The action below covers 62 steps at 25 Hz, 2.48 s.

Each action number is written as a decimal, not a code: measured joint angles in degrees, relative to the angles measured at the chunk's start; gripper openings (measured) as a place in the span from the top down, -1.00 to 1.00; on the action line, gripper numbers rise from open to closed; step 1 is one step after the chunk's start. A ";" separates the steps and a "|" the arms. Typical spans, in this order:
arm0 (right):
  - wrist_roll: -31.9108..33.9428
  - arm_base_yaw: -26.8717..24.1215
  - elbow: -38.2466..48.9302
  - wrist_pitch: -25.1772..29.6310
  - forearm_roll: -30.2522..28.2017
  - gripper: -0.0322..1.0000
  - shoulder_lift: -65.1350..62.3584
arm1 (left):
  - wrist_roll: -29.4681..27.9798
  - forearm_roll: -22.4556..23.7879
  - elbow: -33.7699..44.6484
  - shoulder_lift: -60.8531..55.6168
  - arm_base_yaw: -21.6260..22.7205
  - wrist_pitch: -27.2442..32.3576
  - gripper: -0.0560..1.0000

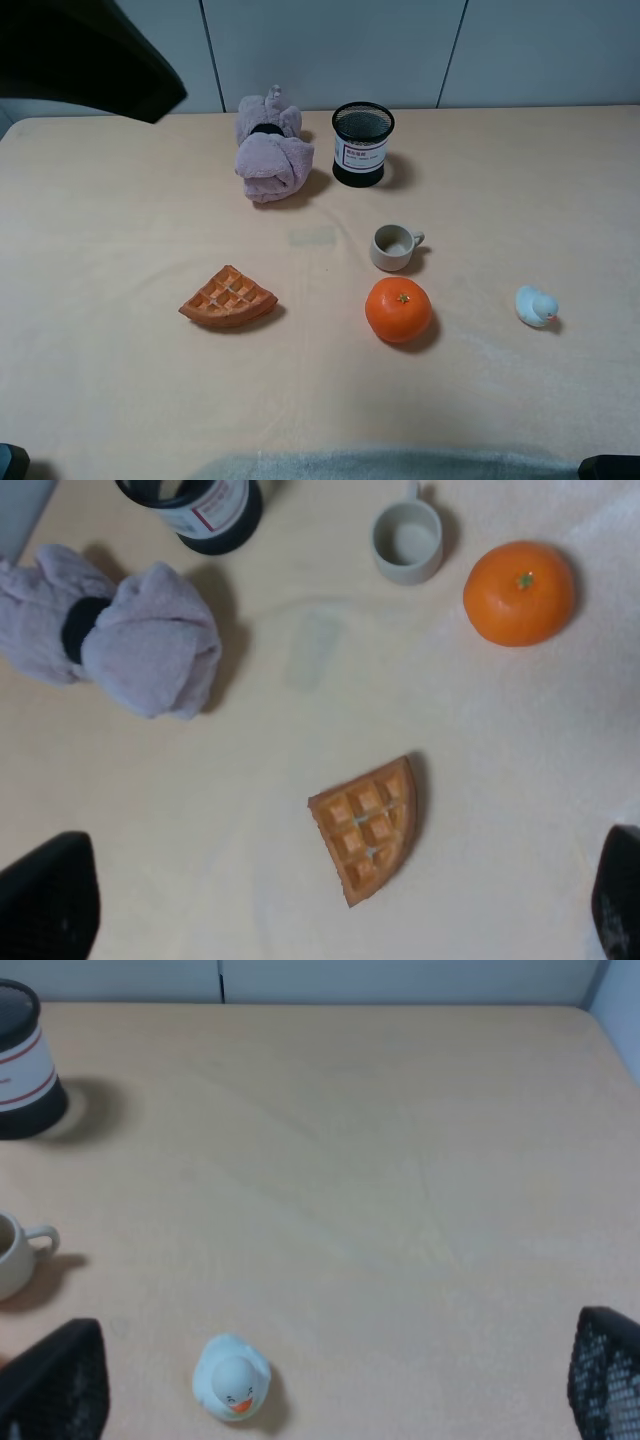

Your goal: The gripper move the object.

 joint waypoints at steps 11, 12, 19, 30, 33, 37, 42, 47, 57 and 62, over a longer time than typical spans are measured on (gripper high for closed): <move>0.00 0.00 0.00 0.00 0.00 -0.40 0.00 | -1.39 -1.87 8.49 -17.09 0.00 0.00 -0.98; 0.00 0.00 0.00 0.00 0.00 -0.40 0.00 | -1.95 -1.87 10.19 -19.15 0.05 0.00 -0.98; 0.00 0.00 0.00 0.00 0.00 -0.40 0.00 | -3.03 -4.21 22.93 -33.11 9.59 0.00 -0.98; 0.00 0.00 0.00 0.00 0.00 -0.40 0.00 | -3.03 -7.52 44.14 -57.16 37.71 -3.80 -0.98; 0.00 0.00 0.00 0.00 0.00 -0.40 0.00 | -3.03 -7.93 49.19 -62.17 43.80 -5.92 -0.98; 0.00 0.00 0.00 0.00 0.00 -0.40 0.00 | -0.60 -10.20 52.13 -66.76 50.20 -5.83 -0.98; 0.00 0.00 0.00 0.00 0.00 -0.40 0.00 | 4.80 -13.45 52.25 -68.71 55.31 -5.88 -0.98; 0.00 0.00 0.00 0.00 0.00 -0.40 0.00 | 7.13 -15.00 52.25 -68.71 57.15 -5.88 -0.98; 0.00 0.00 0.00 0.00 0.00 -0.40 0.00 | 7.65 -15.43 52.25 -68.71 57.98 -5.88 -0.98; 0.00 0.00 0.00 0.00 0.00 -0.40 0.00 | 7.67 -15.43 52.25 -68.71 57.98 -5.88 -0.98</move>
